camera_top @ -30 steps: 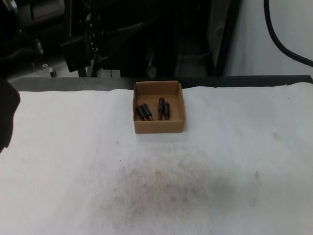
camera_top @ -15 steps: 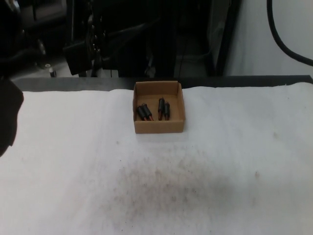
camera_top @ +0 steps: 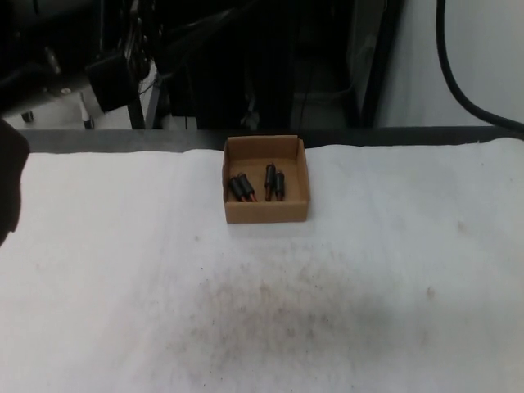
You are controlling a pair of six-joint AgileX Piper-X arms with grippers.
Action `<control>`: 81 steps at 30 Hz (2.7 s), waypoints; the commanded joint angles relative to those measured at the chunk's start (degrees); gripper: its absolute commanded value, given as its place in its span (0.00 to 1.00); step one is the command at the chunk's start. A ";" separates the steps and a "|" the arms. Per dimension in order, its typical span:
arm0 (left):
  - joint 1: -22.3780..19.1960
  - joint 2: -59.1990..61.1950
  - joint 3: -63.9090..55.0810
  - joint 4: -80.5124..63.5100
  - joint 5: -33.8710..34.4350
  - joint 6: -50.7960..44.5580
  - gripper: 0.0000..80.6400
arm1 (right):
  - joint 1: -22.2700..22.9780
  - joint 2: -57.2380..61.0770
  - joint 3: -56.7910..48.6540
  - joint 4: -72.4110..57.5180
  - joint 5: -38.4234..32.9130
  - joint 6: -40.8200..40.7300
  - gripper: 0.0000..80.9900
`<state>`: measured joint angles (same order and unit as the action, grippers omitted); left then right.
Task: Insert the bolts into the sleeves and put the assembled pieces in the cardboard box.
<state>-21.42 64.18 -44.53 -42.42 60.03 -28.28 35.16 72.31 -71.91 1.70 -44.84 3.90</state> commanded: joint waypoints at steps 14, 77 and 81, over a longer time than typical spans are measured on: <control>-0.25 -1.50 -1.14 -3.63 0.87 0.00 0.00 | -0.40 1.04 0.40 3.21 2.49 -1.37 0.07; 0.15 4.29 -3.42 32.06 -26.20 19.31 0.00 | -0.51 0.73 0.40 -5.46 10.41 2.98 0.45; 0.15 9.16 -7.72 33.49 -28.05 19.31 0.00 | -1.14 0.61 0.40 -5.39 13.53 2.98 0.00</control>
<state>-21.37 71.38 -49.61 -8.88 33.09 -9.40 34.60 73.69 -71.24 -3.36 -33.12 6.83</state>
